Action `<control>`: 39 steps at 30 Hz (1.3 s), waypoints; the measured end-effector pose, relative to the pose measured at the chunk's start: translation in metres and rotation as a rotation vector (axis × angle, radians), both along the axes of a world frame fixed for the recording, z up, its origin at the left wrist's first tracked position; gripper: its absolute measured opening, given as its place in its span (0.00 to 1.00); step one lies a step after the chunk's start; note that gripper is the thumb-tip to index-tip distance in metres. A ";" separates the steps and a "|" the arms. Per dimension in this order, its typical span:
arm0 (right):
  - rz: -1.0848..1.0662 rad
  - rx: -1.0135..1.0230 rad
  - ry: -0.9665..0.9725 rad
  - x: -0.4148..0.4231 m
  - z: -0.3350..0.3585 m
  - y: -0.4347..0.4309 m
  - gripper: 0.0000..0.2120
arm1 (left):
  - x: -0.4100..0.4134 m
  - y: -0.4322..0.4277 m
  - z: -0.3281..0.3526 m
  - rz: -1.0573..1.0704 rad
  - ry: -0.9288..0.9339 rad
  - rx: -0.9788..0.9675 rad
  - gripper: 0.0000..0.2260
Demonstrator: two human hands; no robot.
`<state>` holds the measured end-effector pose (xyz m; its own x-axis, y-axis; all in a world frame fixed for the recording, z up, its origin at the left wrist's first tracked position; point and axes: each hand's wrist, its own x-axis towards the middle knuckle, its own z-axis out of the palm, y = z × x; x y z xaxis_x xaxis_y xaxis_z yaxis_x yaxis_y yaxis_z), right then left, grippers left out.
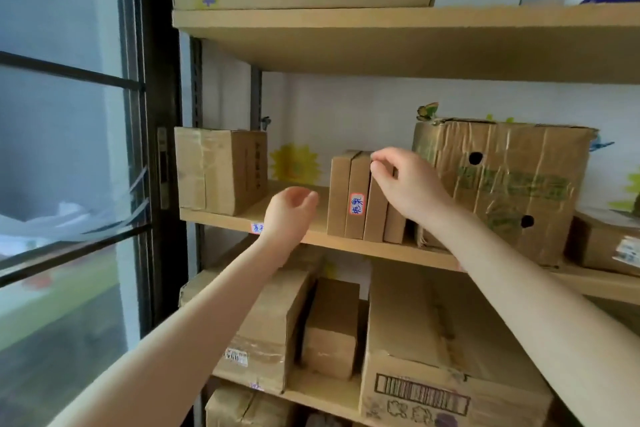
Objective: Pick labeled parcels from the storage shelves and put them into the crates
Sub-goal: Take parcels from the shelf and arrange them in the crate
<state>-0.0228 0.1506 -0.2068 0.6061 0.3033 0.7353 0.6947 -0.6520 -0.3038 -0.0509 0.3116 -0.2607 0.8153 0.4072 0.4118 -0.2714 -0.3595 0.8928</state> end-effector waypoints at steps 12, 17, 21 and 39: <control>-0.212 -0.123 -0.138 0.070 0.016 0.031 0.17 | 0.093 0.009 0.056 -0.096 -0.185 0.556 0.14; -0.143 0.071 -0.217 0.063 0.001 0.037 0.17 | 0.095 0.042 0.047 -0.001 -0.261 0.459 0.13; -0.148 0.166 -0.226 0.046 -0.008 0.063 0.16 | 0.092 0.079 0.036 0.061 -0.254 0.283 0.10; 0.098 0.729 0.438 -0.017 -0.058 0.145 0.18 | 0.015 0.166 -0.033 -0.330 -0.131 -0.478 0.09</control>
<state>-0.0400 0.2959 -0.2647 0.8769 -0.0885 0.4724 0.4597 -0.1325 -0.8781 -0.0359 0.4781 -0.2937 0.8852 0.3058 0.3506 -0.4191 0.1966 0.8864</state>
